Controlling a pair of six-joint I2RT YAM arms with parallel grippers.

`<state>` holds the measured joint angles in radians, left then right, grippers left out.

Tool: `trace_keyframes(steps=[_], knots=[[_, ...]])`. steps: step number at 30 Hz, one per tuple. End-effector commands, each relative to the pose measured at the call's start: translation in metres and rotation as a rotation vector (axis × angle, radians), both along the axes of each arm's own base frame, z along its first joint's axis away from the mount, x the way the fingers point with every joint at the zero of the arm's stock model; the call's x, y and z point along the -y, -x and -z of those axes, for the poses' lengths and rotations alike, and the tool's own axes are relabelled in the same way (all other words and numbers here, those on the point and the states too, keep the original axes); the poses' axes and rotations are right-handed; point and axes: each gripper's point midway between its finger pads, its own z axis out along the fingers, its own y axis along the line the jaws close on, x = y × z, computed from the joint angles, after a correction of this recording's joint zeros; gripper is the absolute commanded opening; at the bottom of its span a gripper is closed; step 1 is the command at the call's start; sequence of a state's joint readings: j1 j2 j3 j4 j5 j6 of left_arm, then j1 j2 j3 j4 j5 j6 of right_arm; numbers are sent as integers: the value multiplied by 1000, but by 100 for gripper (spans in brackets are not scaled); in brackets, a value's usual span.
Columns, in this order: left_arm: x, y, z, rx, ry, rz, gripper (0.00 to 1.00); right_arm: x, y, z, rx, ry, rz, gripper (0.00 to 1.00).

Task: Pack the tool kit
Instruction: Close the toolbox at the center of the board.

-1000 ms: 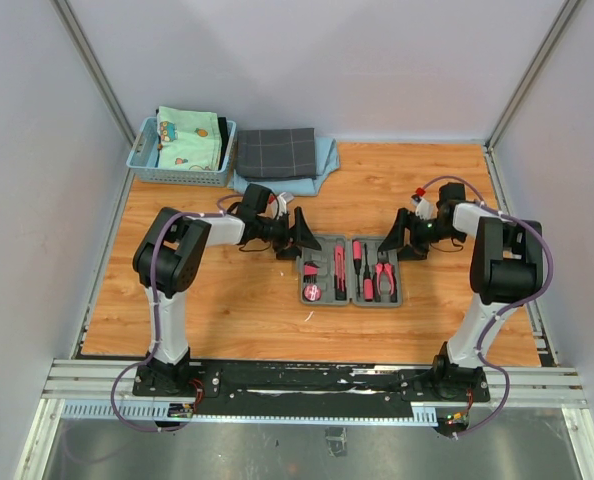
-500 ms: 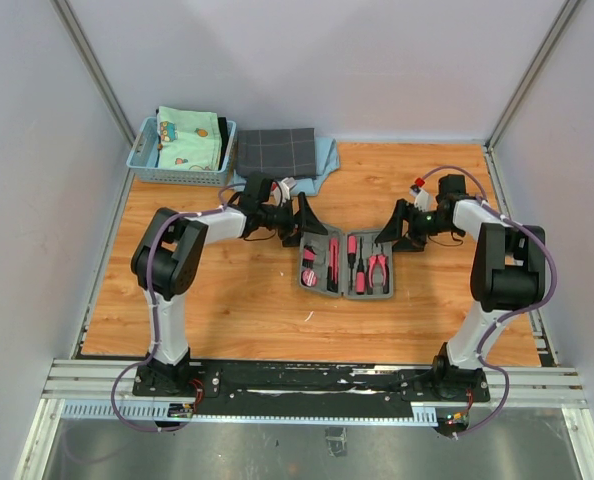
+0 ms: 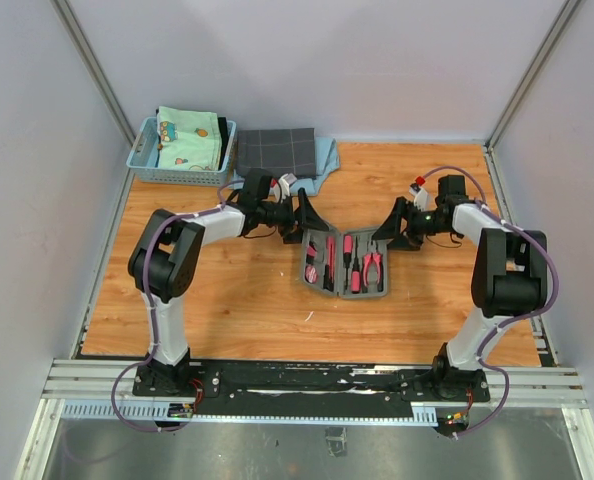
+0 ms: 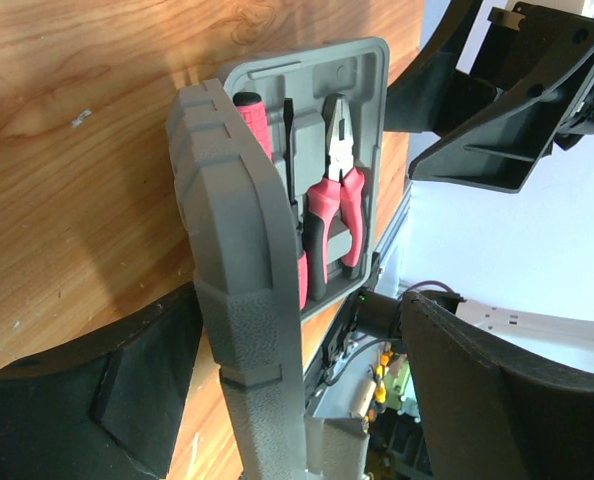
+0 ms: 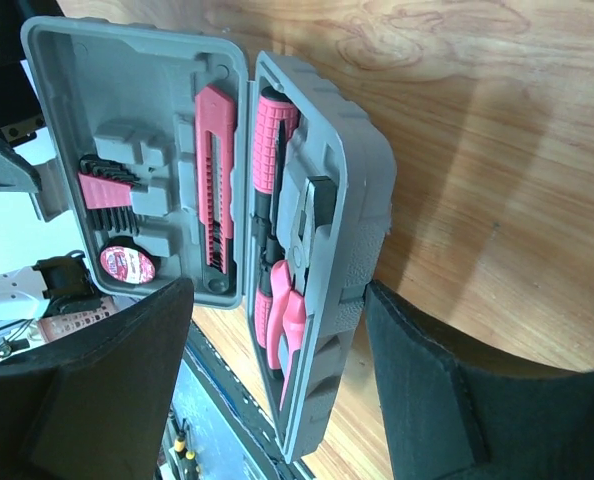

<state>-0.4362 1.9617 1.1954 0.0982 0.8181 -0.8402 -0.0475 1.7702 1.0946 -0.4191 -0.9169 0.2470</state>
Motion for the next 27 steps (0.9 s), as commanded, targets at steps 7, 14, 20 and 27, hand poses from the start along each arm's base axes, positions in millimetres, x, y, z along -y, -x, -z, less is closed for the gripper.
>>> trace_keyframes(steps=[7, 14, 20, 27], knots=[[18, 6, -45, 90, 81, 60, 82, -26, 1, -43, 76, -135, -39, 69], [21, 7, -44, 90, 83, 63, 82, -34, 3, -49, 88, -153, -55, 68], [22, 8, -46, 89, 88, 69, 83, -46, 5, -46, 75, -163, -79, 67], [24, 7, -50, 89, 101, 70, 83, -62, 4, -47, 75, -181, -103, 67]])
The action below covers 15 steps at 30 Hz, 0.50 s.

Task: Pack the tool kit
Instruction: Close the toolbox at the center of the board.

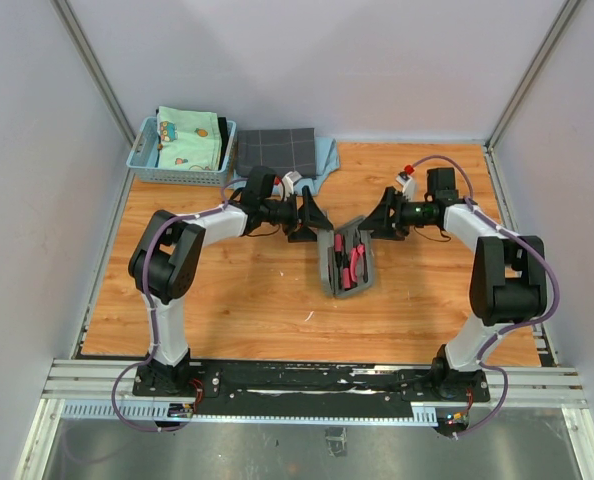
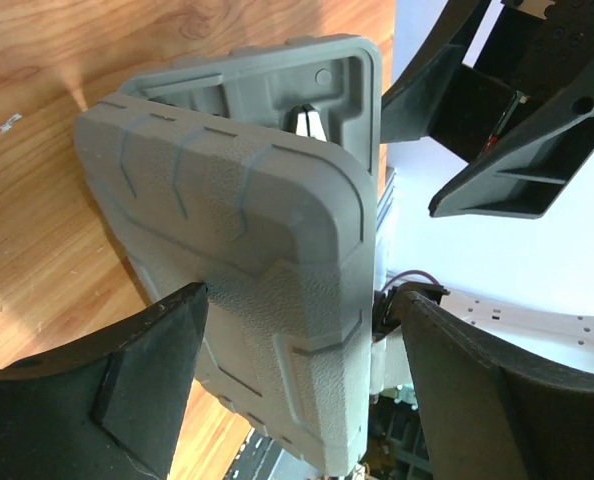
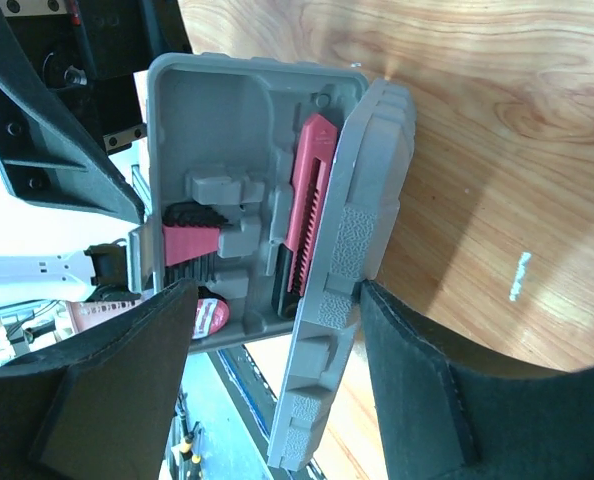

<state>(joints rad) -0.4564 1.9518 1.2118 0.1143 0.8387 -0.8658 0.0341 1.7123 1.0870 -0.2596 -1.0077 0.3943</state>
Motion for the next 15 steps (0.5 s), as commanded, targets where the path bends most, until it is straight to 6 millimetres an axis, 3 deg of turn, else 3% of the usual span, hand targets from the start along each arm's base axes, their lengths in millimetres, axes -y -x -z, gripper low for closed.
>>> trace_keyframes(steps=[1, 15], knots=[[13, 3, -36, 79, 70, 44, 83, -24, 11, -8, -11, -59, -64, 67], [15, 2, -33, 71, 75, 49, 83, -54, 8, -21, 10, -92, -125, 64]])
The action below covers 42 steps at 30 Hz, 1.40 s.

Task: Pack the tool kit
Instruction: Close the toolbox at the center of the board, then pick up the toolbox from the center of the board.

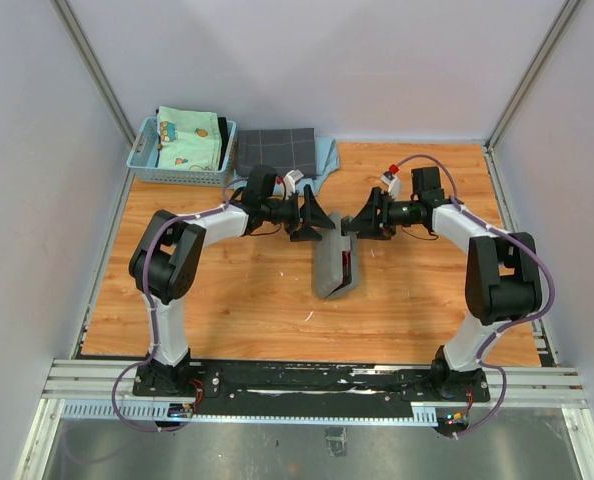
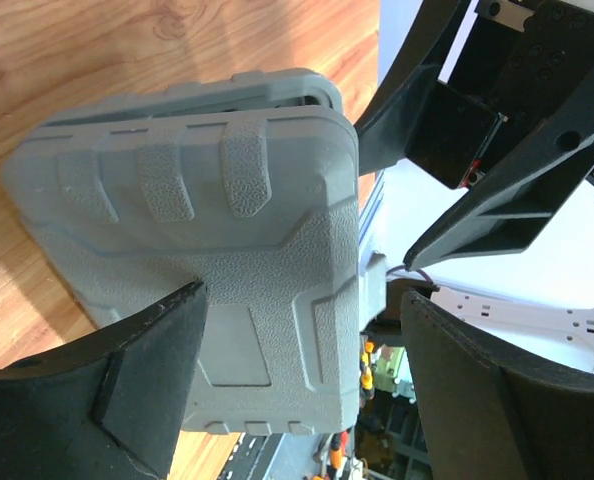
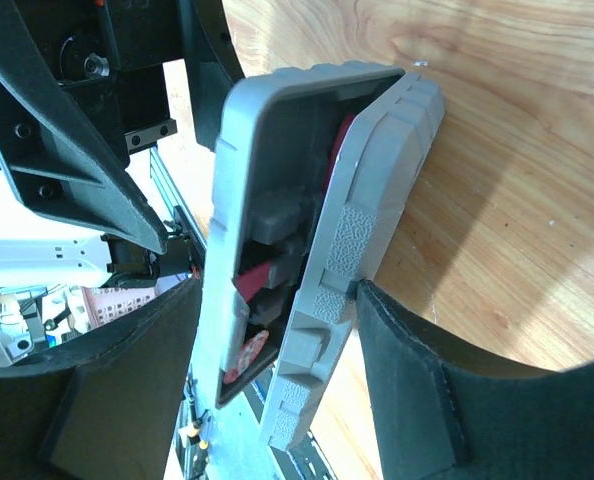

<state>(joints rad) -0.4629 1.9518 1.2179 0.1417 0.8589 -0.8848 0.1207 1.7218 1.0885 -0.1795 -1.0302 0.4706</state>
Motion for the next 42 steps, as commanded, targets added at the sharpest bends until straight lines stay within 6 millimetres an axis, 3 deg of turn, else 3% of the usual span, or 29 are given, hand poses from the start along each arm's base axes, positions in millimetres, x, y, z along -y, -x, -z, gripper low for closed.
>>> trace_keyframes(steps=[1, 8, 14, 21, 30, 35, 42], knots=[[10, 1, -25, 64, 48, 32, 83, -23, 2, -14, 8, -50, -64, 64], [10, 1, -23, 60, 51, 35, 83, -37, -2, -23, 23, -76, -83, 63], [9, 3, -23, 62, 48, 38, 82, -39, -2, -17, 16, -49, -78, 62], [3, 2, -19, 98, -25, 34, 82, -14, 0, 1, 4, 133, -45, 60], [-45, 12, 4, 167, -337, -59, 84, 11, 44, 43, -147, 294, -157, 62], [-65, 21, 30, 134, -428, -119, 85, 4, 28, 58, -113, 260, -150, 64], [-59, 35, 56, 34, -388, -93, 86, 0, 7, 91, -135, 259, -176, 66]])
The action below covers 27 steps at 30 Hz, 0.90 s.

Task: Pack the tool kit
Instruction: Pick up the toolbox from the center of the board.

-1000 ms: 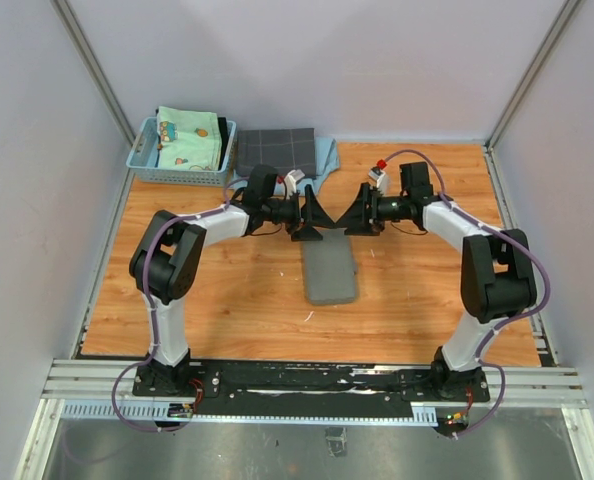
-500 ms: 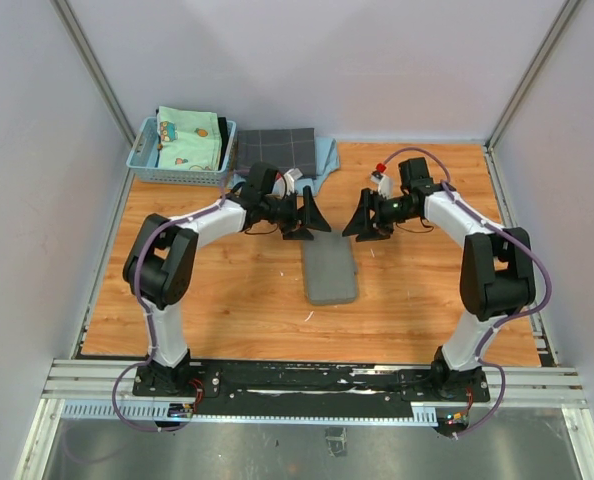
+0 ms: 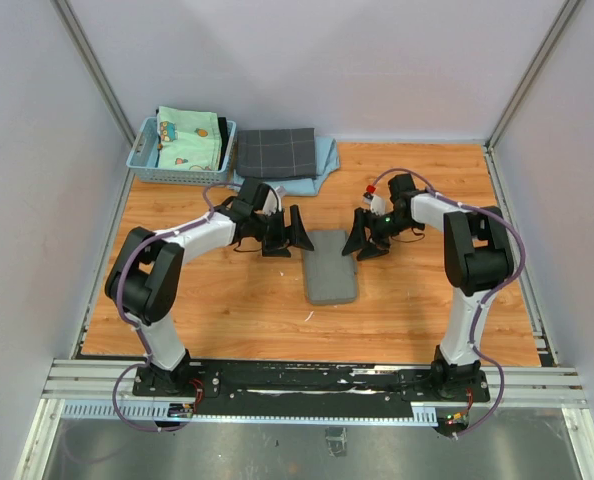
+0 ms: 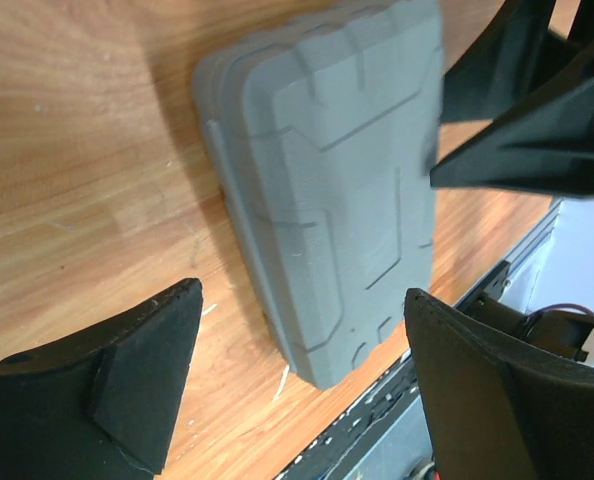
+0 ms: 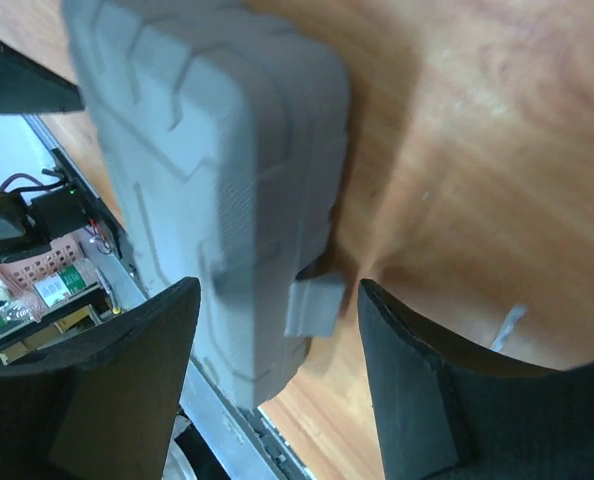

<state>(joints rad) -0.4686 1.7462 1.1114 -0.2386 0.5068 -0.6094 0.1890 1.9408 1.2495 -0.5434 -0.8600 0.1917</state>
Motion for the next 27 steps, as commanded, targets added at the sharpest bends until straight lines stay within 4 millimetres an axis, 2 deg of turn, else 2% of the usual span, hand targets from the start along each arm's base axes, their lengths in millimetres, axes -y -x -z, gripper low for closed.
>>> trace_keyframes(steps=[1, 2, 7, 15, 20, 27], knots=[[8, 11, 24, -64, 36, 12, 86, -3, -14, 21, 13, 2, -36, 66], [11, 14, 32, -88, 60, 17, 86, -4, -13, 27, 0, 4, -40, 66], [26, 24, 45, -168, 173, 31, 87, -7, -14, 37, -6, -10, -46, 66], [38, 32, 68, -213, 283, 46, 87, -21, -19, 40, -13, -69, -55, 64], [49, 28, 74, -226, 368, 54, 87, -29, -13, 42, -29, -83, -77, 61], [63, 17, 69, -208, 435, 38, 87, -33, 1, 46, -75, -112, -89, 52]])
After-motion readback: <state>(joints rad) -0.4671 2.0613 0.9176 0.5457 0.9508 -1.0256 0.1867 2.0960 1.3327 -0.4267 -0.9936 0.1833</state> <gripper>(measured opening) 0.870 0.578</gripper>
